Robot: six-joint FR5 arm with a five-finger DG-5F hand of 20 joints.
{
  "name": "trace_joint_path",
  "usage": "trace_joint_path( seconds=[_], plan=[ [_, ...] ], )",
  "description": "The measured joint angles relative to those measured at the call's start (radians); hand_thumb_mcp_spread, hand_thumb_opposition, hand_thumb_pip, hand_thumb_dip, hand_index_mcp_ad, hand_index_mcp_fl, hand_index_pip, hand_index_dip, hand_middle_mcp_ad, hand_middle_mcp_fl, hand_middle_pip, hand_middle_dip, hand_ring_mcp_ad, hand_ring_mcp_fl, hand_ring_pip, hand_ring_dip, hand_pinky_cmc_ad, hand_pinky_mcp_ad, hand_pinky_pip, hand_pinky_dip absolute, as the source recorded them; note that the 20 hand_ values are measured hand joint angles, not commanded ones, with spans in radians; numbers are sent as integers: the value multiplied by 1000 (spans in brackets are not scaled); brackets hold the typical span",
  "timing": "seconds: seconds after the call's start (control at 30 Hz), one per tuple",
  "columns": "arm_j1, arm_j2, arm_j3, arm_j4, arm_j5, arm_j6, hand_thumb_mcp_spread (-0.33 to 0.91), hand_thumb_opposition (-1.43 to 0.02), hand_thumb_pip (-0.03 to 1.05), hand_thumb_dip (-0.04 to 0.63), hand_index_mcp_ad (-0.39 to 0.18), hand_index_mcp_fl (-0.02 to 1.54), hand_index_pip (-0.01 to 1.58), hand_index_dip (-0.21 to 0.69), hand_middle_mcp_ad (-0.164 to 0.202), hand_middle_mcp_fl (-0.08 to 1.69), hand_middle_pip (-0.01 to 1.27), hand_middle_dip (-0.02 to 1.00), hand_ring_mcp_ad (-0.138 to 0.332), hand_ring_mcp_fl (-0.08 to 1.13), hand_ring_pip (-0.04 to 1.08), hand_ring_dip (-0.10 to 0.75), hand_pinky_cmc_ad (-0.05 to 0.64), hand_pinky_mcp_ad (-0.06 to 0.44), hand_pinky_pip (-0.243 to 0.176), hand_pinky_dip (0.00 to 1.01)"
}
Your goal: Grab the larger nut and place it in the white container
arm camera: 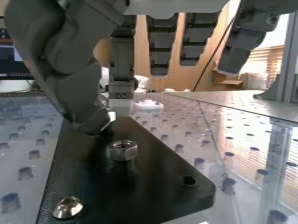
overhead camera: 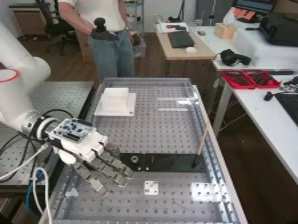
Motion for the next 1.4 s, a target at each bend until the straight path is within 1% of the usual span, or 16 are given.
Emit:
trace_joint_path(
  seconds=[0.2,0.23,0.3,0.37,0.43,0.53,0.6,0.73,0.8,0.87,0.93,1.03,1.13,1.2,1.33,1.4],
  plan=[
    [-3,-2,2,-1,-3,2,328,-827,799,237,-143,9,1536,182,51,106,136,253,101,24,112,94,265,260,-61,360],
    [-3,-3,2,1,-3,2,328,-827,799,237,-152,9,1536,183,51,106,133,253,101,24,112,94,265,262,-61,360],
    [-3,-4,3,1,-3,5,328,-827,799,237,-143,9,1534,182,52,106,133,253,101,24,112,94,265,262,-61,360],
    [-4,-5,4,1,-4,5,328,-827,799,237,-143,9,1532,166,52,106,136,253,98,24,112,94,267,258,-61,360],
    [-4,-6,4,3,-4,6,328,-827,799,237,-143,9,1538,169,52,115,133,253,101,24,113,94,265,253,-61,360],
    [-5,-8,5,6,-4,6,340,-827,799,237,-143,52,1538,161,52,127,133,253,101,24,110,94,265,253,-61,360],
    [-6,-10,7,5,-5,7,342,-819,799,237,-140,77,1536,152,52,127,133,253,101,24,110,94,265,243,-58,360],
    [-7,-13,11,2,-5,7,339,-815,780,237,-138,113,1529,152,52,166,133,253,101,24,110,94,265,246,-58,346],
    [-8,-14,12,2,-5,7,339,-813,771,236,-138,131,1529,152,52,166,133,253,101,24,110,101,267,248,-42,344],
    [-8,-15,13,3,-6,7,339,-817,759,236,-138,159,1529,152,52,183,133,253,101,24,105,103,267,244,-42,330],
    [-8,-16,13,4,-6,8,339,-813,747,236,-138,173,1529,152,52,182,133,253,101,24,110,103,267,229,-42,330],
    [-8,-16,14,7,-7,8,339,-817,747,236,-138,180,1529,150,52,185,133,253,101,24,105,103,265,230,-42,321],
    [-8,-15,14,9,-6,9,339,-836,742,236,-138,199,1527,140,52,194,133,253,101,24,113,110,265,229,-26,318],
    [-8,-13,13,11,-7,9,335,-833,724,237,-138,216,1527,140,52,194,133,253,101,24,113,110,267,227,-26,318],
    [-9,0,12,17,-9,6,340,-841,724,237,-138,227,1524,140,52,197,133,253,101,24,113,110,267,227,-26,318],
    [-9,11,10,23,-12,3,337,-841,724,234,-138,227,1524,140,51,206,133,253,101,24,113,110,267,218,-30,318]
  ],
)
